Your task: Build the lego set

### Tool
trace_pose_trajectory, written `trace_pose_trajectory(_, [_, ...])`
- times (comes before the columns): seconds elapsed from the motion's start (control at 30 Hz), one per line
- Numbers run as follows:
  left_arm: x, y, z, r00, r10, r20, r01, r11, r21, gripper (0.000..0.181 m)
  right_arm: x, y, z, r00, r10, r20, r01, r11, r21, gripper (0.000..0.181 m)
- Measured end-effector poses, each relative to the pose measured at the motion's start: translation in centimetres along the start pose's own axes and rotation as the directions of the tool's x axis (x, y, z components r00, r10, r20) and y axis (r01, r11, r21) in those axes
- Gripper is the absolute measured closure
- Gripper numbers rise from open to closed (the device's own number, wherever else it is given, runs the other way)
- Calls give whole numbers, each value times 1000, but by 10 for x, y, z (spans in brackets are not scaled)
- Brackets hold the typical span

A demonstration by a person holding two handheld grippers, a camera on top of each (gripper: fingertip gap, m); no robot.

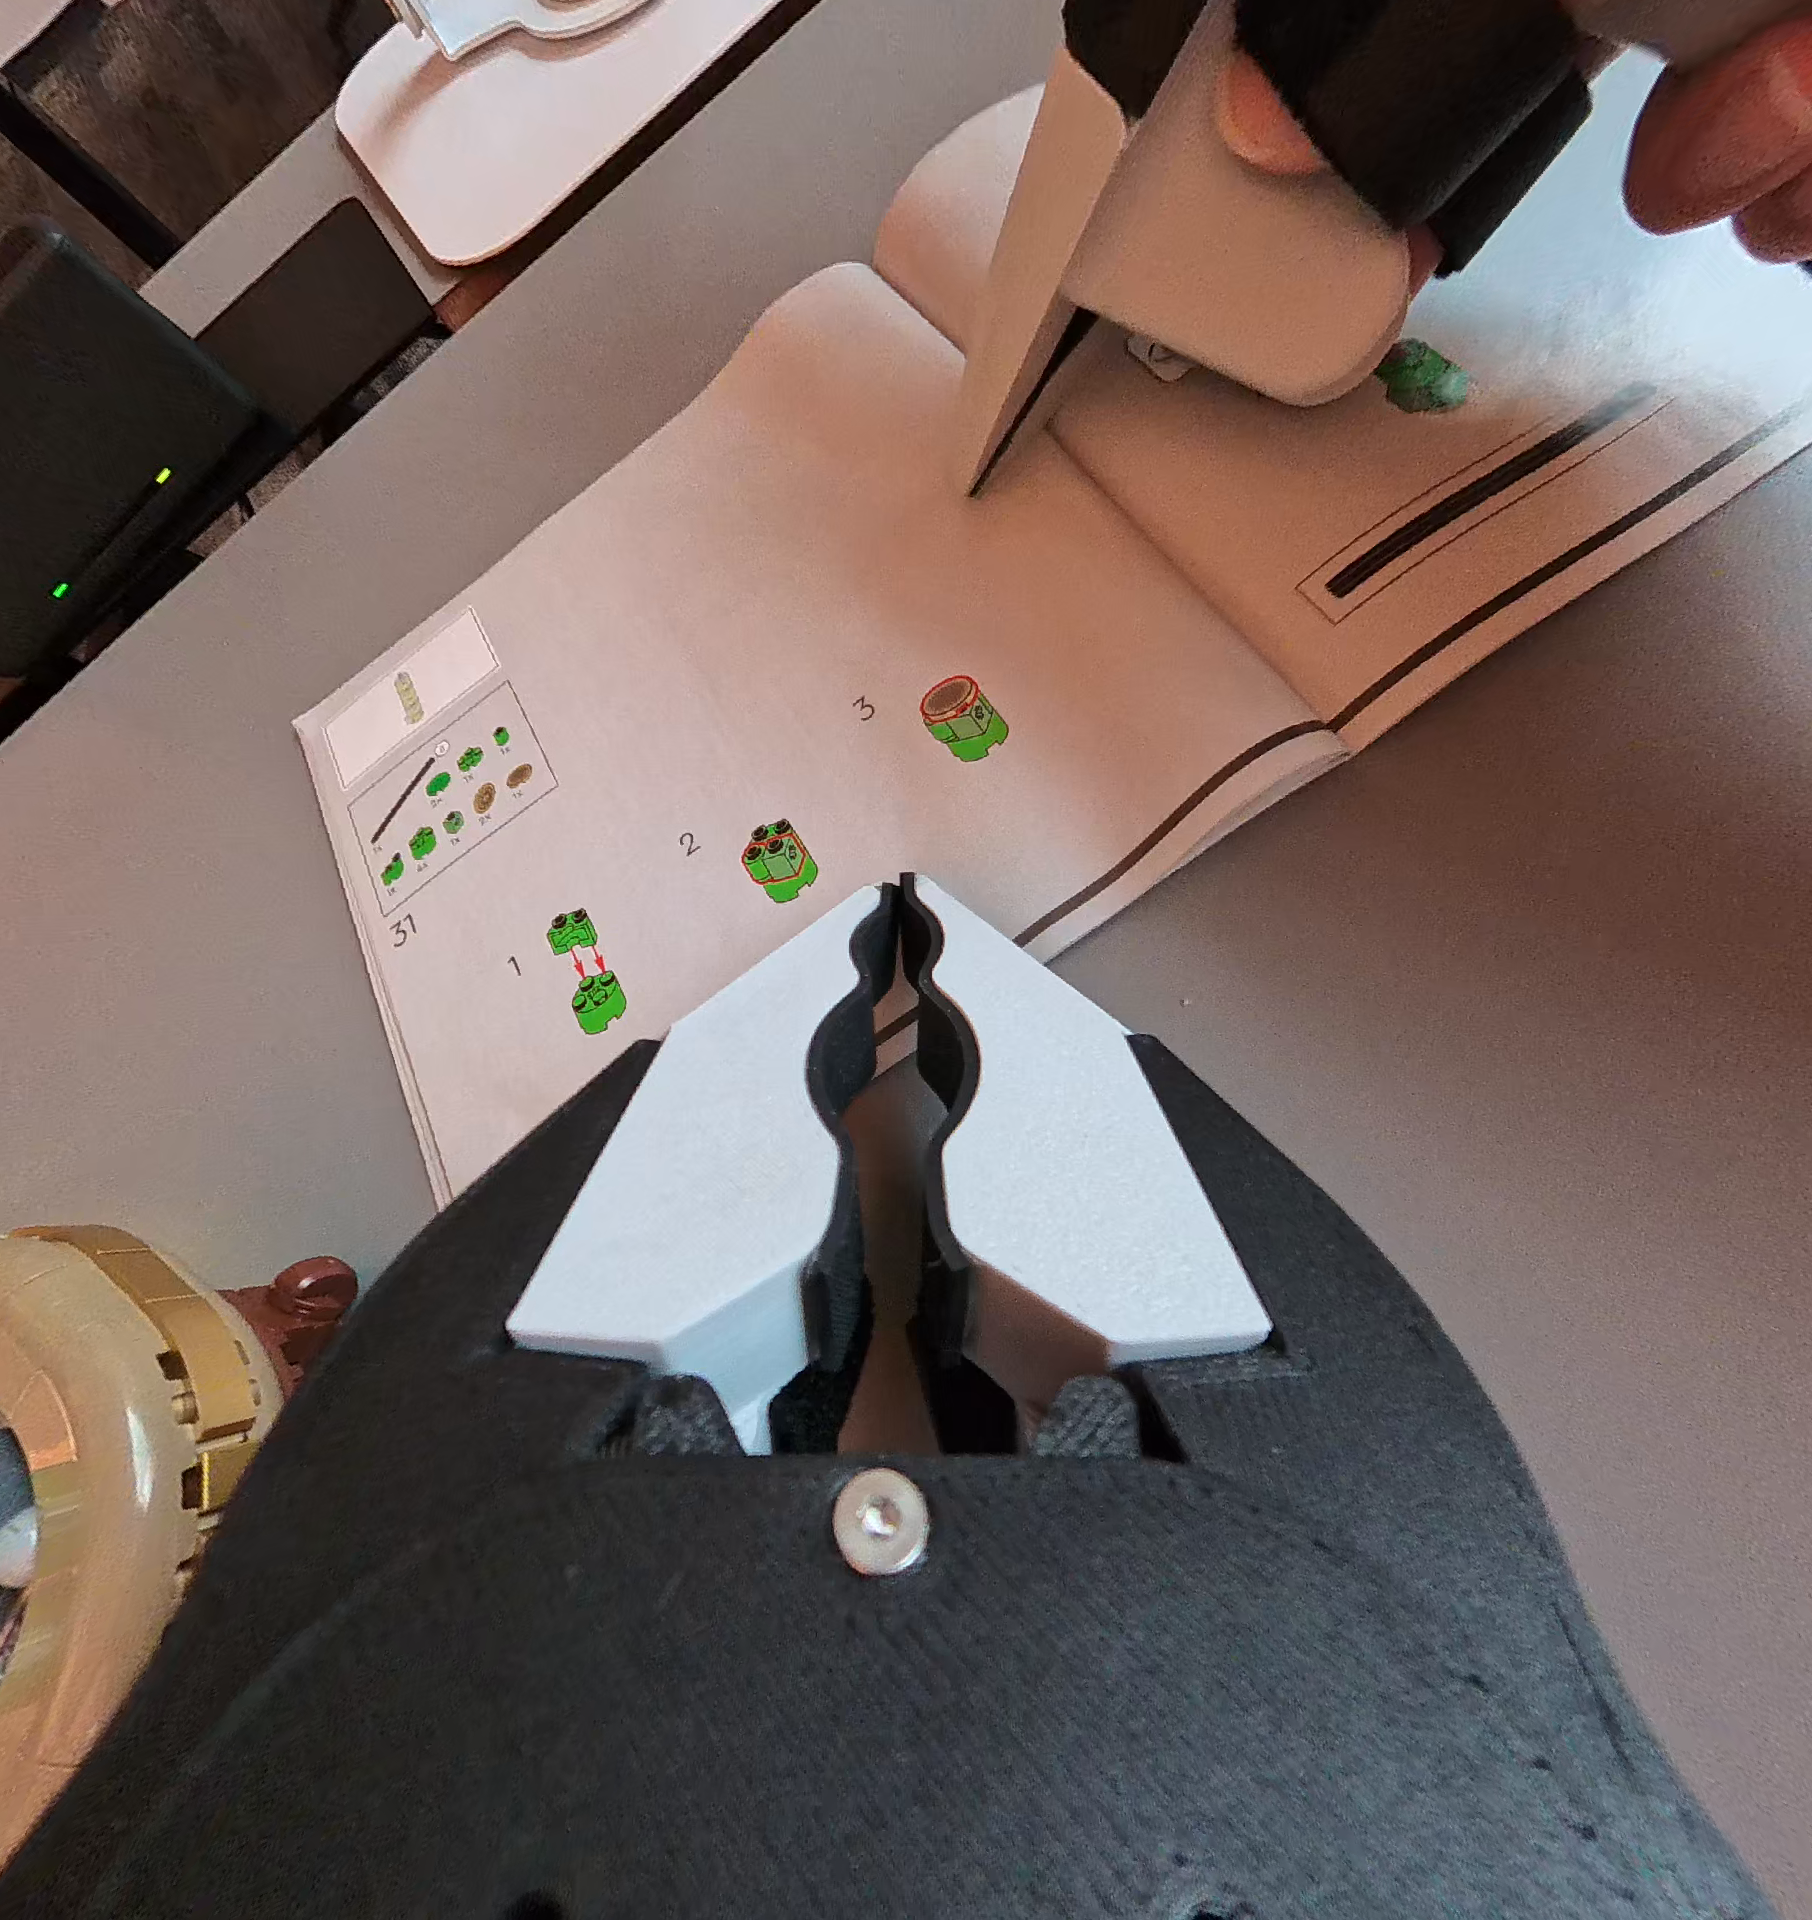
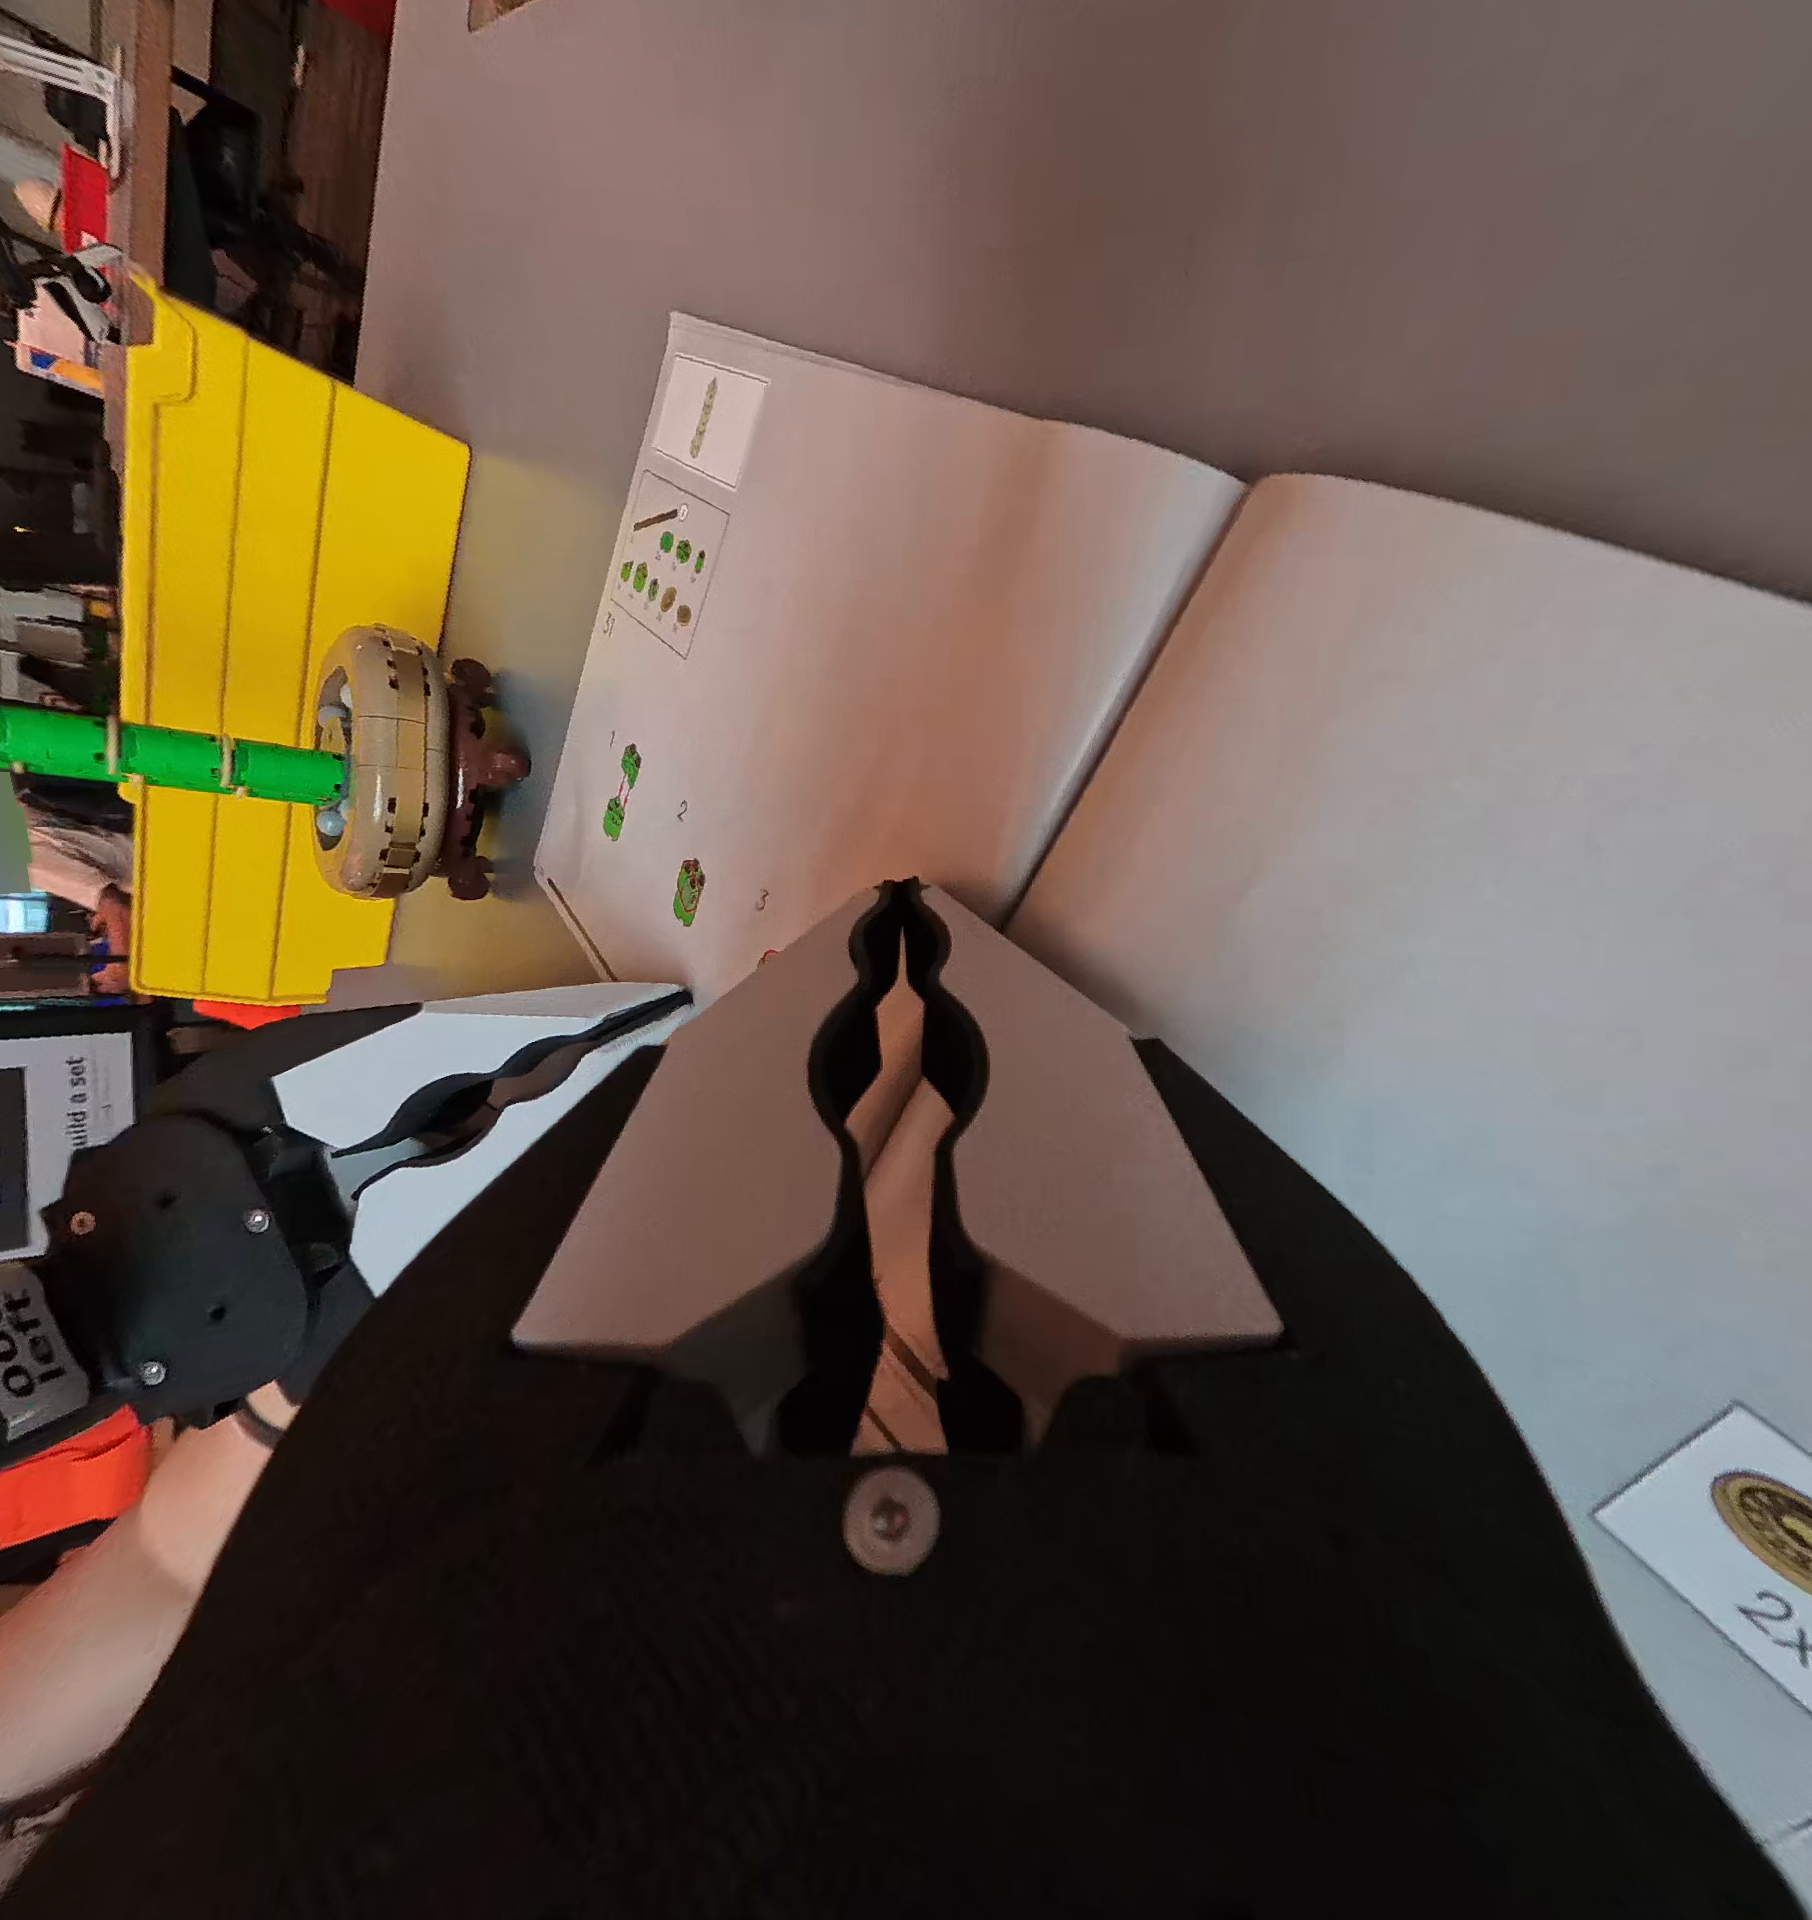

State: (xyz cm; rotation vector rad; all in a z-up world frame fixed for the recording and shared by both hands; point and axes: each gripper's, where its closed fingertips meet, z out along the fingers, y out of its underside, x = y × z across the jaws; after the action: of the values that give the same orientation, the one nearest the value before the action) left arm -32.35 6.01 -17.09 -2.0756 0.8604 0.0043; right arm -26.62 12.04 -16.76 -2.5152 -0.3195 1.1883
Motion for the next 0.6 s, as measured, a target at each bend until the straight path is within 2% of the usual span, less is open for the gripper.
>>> trace_pose_trajectory(0.07, [0,0,0,1000,4,3,-4,1000,0,181,-10,8,-6,1000,-12,7,12,1000,-7,181])
trace_pose_trajectory(0.3, [0,0,-1,1000,-1,0,1,1000,0,181,-54,65,-25,994,-48,102,58,994,-96,181])
trace_pose_trajectory(0.53, [0,1,-1,1000,-16,-4,16,1000,2,181,-28,77,-19,998,-53,29,56,992,-111,181])
trace_pose_trajectory(0.6, [0,1,-1,1000,-19,-2,19,1000,1,181,-27,77,-17,997,-22,70,29,995,-98,181])
